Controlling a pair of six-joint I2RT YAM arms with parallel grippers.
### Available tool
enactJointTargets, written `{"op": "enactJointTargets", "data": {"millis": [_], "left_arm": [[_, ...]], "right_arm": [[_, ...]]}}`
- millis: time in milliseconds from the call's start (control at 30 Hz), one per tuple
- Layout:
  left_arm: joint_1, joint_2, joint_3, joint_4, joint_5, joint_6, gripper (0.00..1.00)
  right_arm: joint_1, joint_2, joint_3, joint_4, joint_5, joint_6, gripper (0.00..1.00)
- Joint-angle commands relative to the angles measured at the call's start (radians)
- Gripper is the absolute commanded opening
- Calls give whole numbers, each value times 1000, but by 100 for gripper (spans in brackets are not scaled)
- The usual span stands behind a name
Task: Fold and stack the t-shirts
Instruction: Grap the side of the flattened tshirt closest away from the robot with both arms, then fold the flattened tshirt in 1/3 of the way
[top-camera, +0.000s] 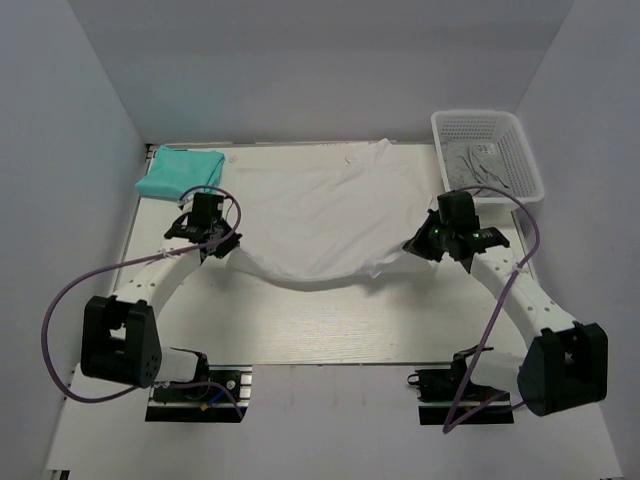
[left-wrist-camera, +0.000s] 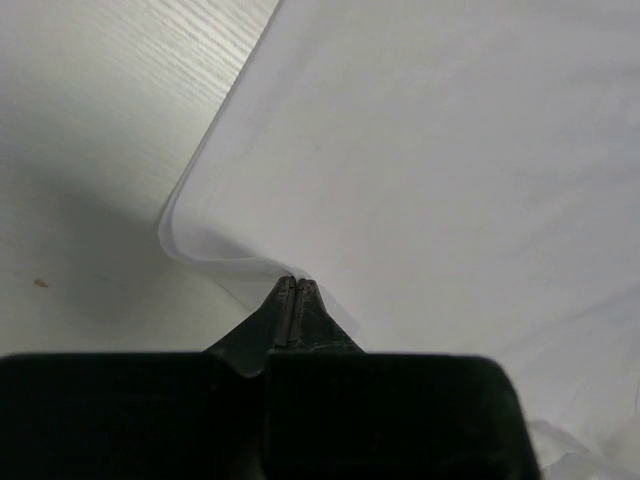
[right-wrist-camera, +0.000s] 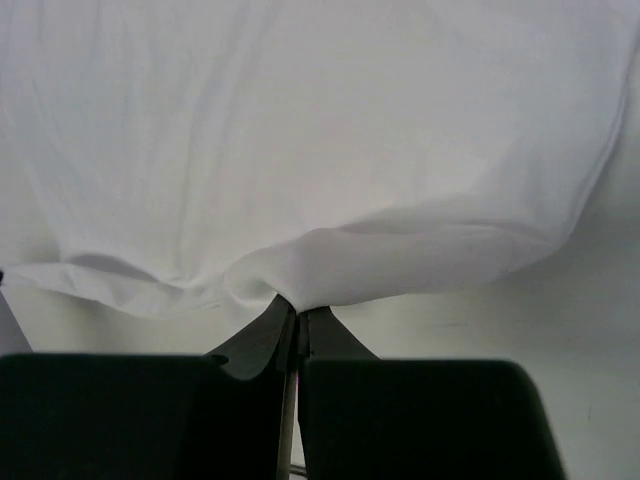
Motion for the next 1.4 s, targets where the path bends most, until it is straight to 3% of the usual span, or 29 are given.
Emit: {"op": "enactJointTargets", "data": {"millis": [0,467,700,733,767,800,833,900,967,1200,1367], "left_arm": [[3,38,87,6,-80,10,0],[43,359,284,101,-131,-9,0],[62,468,364,117,-181,-19,0],[62,477,385,130,-181,-19,15],[62,477,397,130,-181,-19,78],[71,477,416,121,-181,-19,100],[71,477,460,86,-172,-7,100],[71,462,474,72,-172,13,100],[71,407,464,84,-152,36,100],[71,304,325,164,-8,131,100],[52,295,292,135,21,165,100]], "right_arm": [[-29,49,71,109,20,-25,0],[-126,380,253,232,1,-52,0],[-146,649,522,154,-25,-117,0],[-149,693,548,131,-2,-109,0],[-152,733,619,106,5,-109,7],[-157,747,643,74,18,-108,20],[-157,768,663,69,6,-118,49],[-154,765,715,77,-31,-155,67],[-144,706,657,139,-87,-183,90],[-128,560,323,325,-219,-180,90],[-91,629,321,338,-268,-187,90]]}}
